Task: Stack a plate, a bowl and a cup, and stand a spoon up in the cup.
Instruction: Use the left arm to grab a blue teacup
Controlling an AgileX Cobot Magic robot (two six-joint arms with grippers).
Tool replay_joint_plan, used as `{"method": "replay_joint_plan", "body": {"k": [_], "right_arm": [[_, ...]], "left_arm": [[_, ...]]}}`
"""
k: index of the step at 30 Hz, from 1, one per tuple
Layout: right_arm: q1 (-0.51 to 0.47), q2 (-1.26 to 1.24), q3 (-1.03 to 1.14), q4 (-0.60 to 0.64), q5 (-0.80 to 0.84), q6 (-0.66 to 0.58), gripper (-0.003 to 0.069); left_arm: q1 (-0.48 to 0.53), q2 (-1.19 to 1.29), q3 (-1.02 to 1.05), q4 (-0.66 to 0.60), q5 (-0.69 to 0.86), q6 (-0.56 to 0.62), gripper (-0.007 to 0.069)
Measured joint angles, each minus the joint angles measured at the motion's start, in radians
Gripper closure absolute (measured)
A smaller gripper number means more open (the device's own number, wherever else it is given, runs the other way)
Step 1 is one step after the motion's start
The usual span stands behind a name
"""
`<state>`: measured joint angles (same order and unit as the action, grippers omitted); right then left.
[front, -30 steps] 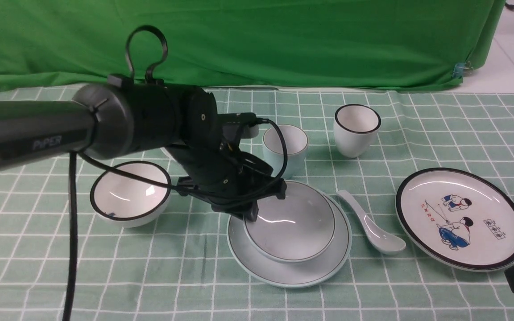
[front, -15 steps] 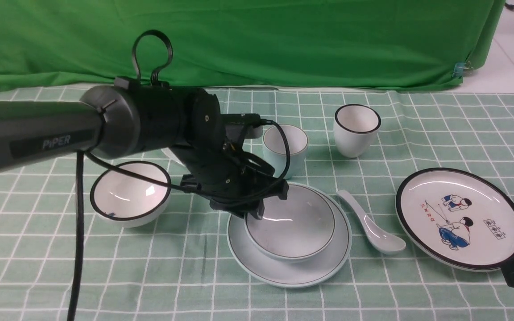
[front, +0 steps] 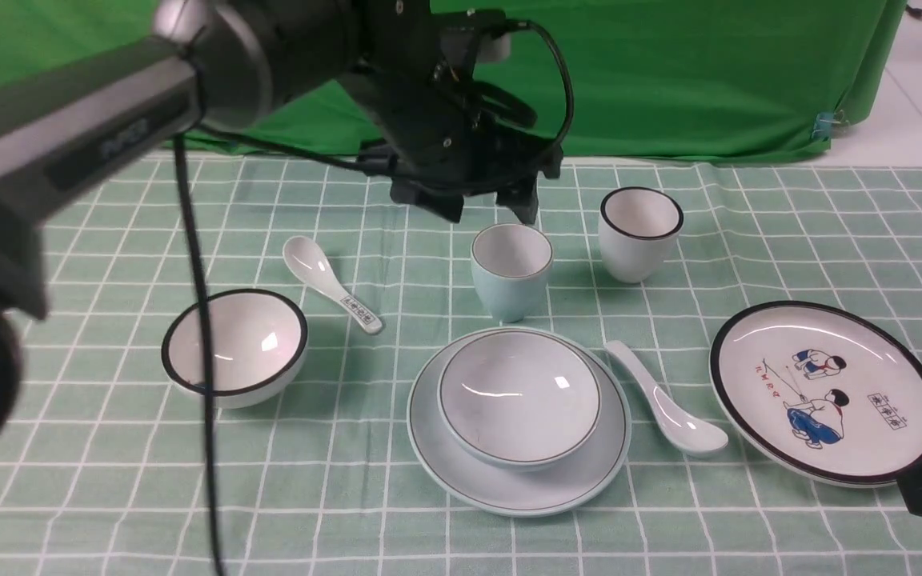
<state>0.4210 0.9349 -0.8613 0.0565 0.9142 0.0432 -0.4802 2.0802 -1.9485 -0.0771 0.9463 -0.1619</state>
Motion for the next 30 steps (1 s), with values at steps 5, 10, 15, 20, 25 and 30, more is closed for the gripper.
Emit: {"method": "replay_joint_plan", "body": {"k": [5,10,15,20,25,30], "right_arm": [[0.000,0.000,0.000,0.000,0.000,0.001,0.0479],[0.000,0.000,0.000,0.000,0.000,0.001,0.0475],[0.000,0.000,0.000,0.000,-0.001,0.001,0.0470],[0.000,0.000,0.000,0.000,-0.003,0.001,0.0467],[0.000,0.000,0.000,0.000,-0.003,0.001,0.0464],[0.000,0.000,0.000,0.000,-0.004,0.001,0.0464]], "left_arm": [[0.039,0.148,-0.132,0.014,0.044,-0.017,0.0096],[0.040,0.216,-0.140,0.015,0.009,-0.017,0.0096],[0.040,0.254,-0.141,0.005,-0.025,-0.017,0.0156],[0.043,0.272,-0.141,0.005,-0.015,-0.017,0.0442],[0.044,0.234,-0.164,0.036,0.003,-0.013,0.0589],[0.045,0.093,-0.208,0.012,0.131,0.085,0.0592]]}}
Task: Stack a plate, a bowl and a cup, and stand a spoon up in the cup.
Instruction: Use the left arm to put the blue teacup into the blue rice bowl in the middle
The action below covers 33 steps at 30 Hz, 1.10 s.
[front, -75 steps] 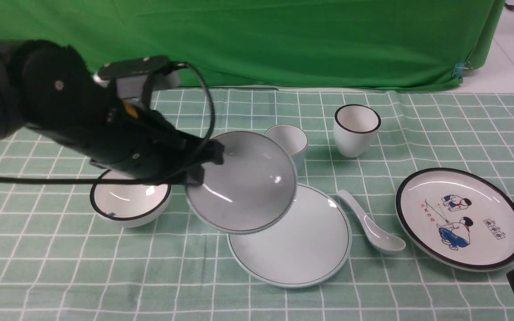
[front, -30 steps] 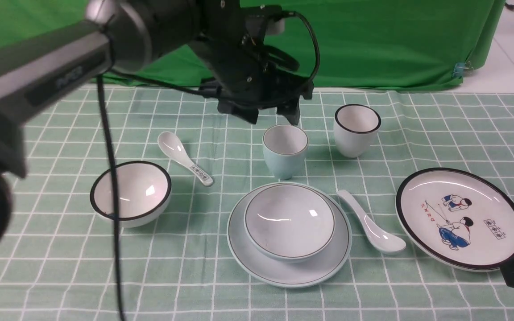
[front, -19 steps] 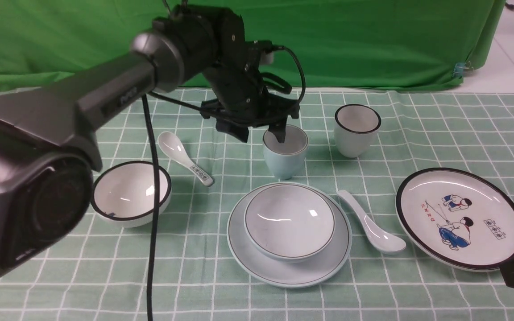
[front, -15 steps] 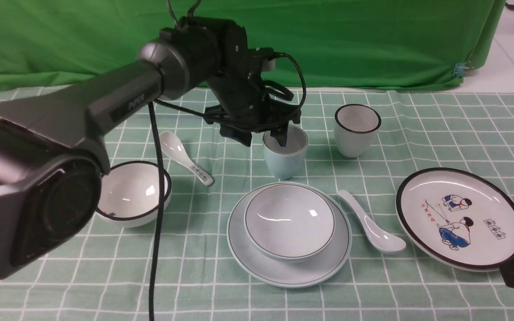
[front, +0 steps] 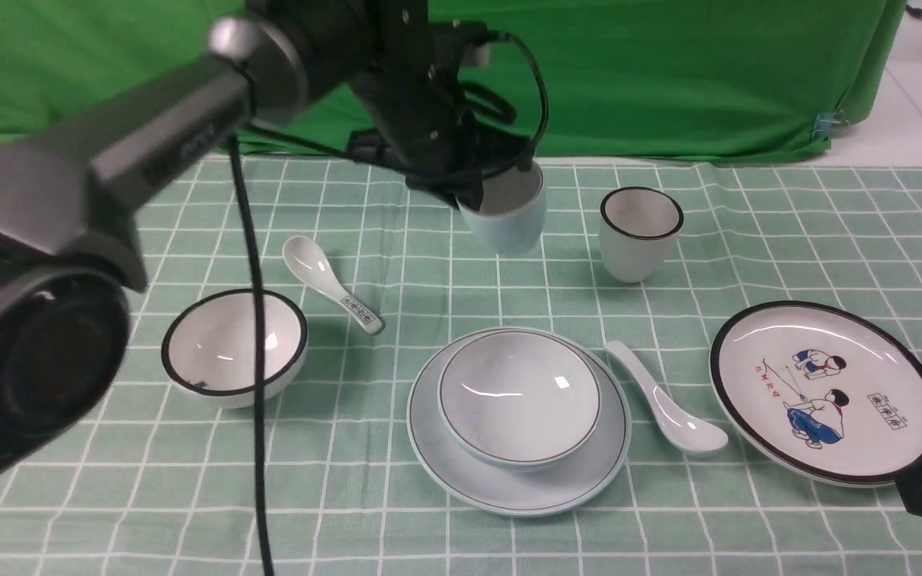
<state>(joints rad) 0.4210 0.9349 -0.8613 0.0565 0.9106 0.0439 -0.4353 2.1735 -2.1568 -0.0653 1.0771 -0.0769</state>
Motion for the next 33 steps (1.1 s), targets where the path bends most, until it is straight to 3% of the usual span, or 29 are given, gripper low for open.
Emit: {"method": "replay_joint_plan", "body": {"k": [4,9,17,28,33], "right_arm": [[0.000,0.000,0.000,0.000,-0.018,0.000,0.0463],[0.000,0.000,0.000,-0.001,-0.027,0.000,0.0463],[0.000,0.000,0.000,-0.001,-0.031,-0.001,0.0463],[0.000,0.000,0.000,-0.001,-0.051,-0.001,0.0458],[0.000,0.000,0.000,-0.001,-0.062,0.000,0.0449]], "left_arm": [[-0.013,-0.083,0.015,-0.046,0.114,0.059,0.0592],[-0.054,-0.152,0.203,-0.053,0.128,0.077,0.0592],[-0.099,-0.167,0.529,-0.053,-0.109,0.053,0.0592],[-0.099,-0.140,0.550,-0.065,-0.180,0.047,0.0590],[-0.099,-0.140,0.550,-0.064,-0.181,0.047,0.0538]]}}
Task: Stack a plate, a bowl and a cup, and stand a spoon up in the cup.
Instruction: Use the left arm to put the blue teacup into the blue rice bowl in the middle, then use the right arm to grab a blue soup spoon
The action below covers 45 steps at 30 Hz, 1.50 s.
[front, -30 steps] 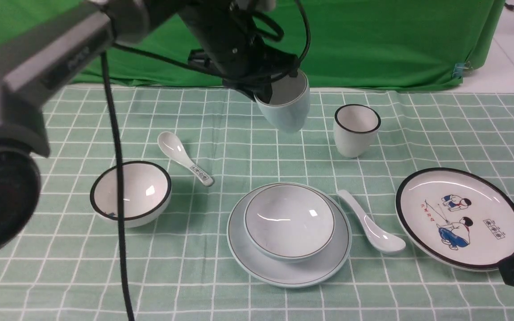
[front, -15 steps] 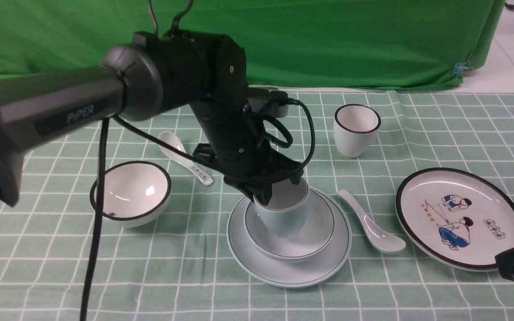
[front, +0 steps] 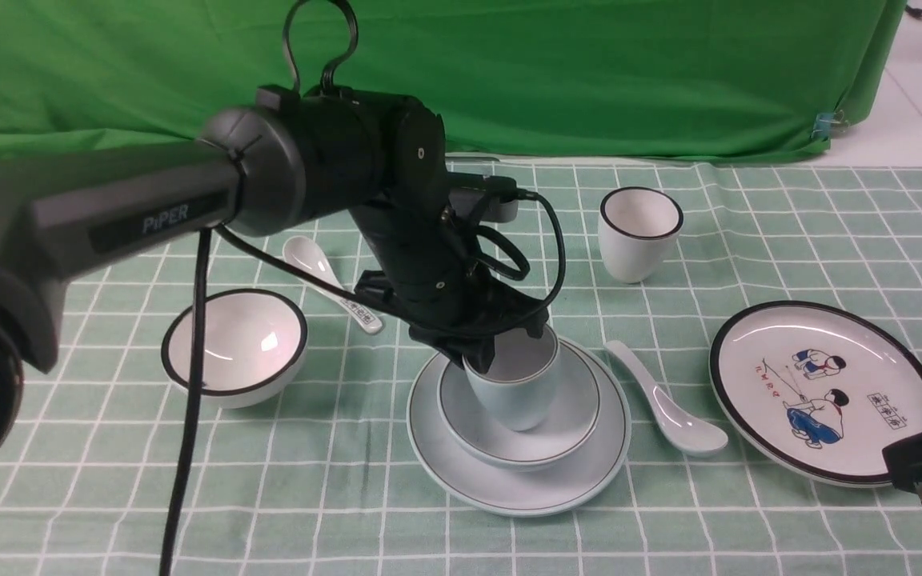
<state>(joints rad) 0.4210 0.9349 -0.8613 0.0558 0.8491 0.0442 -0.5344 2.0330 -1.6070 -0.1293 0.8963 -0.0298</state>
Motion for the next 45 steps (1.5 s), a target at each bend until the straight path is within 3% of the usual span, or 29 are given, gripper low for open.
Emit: {"method": "replay_joint_plan", "body": {"k": [7,10,13,18,21,33,43,45], "right_arm": [[0.000,0.062,-0.038,0.000,-0.026,0.017,0.0447],[0.000,0.198,-0.148,0.000,-0.021,-0.030,0.0447],[0.000,0.313,-0.238,0.000,-0.021,-0.059,0.0438],[0.000,0.555,-0.396,0.000,-0.022,-0.116,0.0345],[0.000,0.681,-0.443,0.000,-0.026,-0.121,0.0287],[0.000,0.955,-0.459,-0.006,-0.223,-0.141,0.0267],[0.000,1.099,-0.520,-0.029,-0.304,-0.113,0.0267],[0.000,1.107,-0.520,-0.032,-0.305,-0.108,0.0296]], "left_arm": [[0.000,-0.024,0.000,0.003,0.013,0.000,0.0320],[0.000,-0.090,0.000,0.041,0.039,-0.001,0.0265],[0.000,-0.158,0.000,0.116,0.081,-0.024,0.0293],[0.020,-0.346,0.057,0.232,0.139,-0.044,0.0526],[0.061,-0.505,0.167,0.243,0.130,-0.074,0.0604],[0.222,-0.981,0.601,0.251,0.043,-0.128,0.0615],[0.239,-1.151,0.646,0.268,0.068,-0.131,0.0615],[0.239,-1.152,0.646,0.273,0.082,-0.134,0.0615]]}}
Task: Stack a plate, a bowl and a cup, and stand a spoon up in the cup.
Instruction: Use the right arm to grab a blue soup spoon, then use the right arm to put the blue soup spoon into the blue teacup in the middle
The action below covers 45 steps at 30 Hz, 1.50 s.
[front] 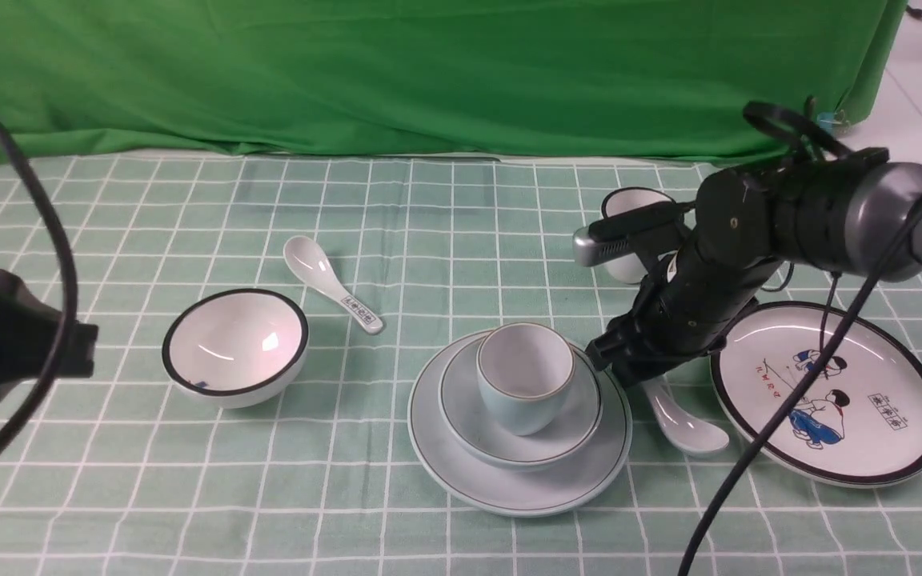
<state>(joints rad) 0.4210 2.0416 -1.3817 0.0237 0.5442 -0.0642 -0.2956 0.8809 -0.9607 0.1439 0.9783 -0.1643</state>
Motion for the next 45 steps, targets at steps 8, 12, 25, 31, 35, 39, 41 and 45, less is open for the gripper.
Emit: {"method": "replay_joint_plan", "body": {"k": [8,12,25,31,35,39,41,45], "right_arm": [[0.000,-0.039,0.000,0.000,0.015,0.003,0.0493],[0.002,-0.155,0.012,0.000,0.042,0.024,0.0493],[0.221,-0.546,0.509,-0.001,-0.996,0.079,0.0493],[0.265,-0.432,0.569,-0.001,-1.321,0.135,0.0493],[0.265,-0.344,0.572,-0.001,-1.427,0.145,0.0493],[0.265,-0.296,0.572,-0.001,-1.446,0.145,0.0493],[0.265,-0.273,0.572,-0.001,-1.450,0.145,0.0493],[0.265,-0.235,0.572,-0.001,-1.450,0.146,0.0493]], "left_arm": [[0.000,0.000,0.000,0.003,0.007,0.000,0.0615],[0.000,0.000,0.000,0.003,0.007,0.000,0.0615],[0.000,0.000,0.000,0.003,-0.041,0.001,0.0615],[0.000,0.000,0.000,0.003,-0.046,0.001,0.0615],[0.000,0.000,0.000,0.003,-0.039,0.001,0.0615],[0.000,0.000,0.000,0.003,-0.038,0.001,0.0615],[0.000,0.000,0.000,0.003,-0.038,0.001,0.0615],[0.000,0.000,0.000,0.003,-0.038,0.001,0.0615]]}}
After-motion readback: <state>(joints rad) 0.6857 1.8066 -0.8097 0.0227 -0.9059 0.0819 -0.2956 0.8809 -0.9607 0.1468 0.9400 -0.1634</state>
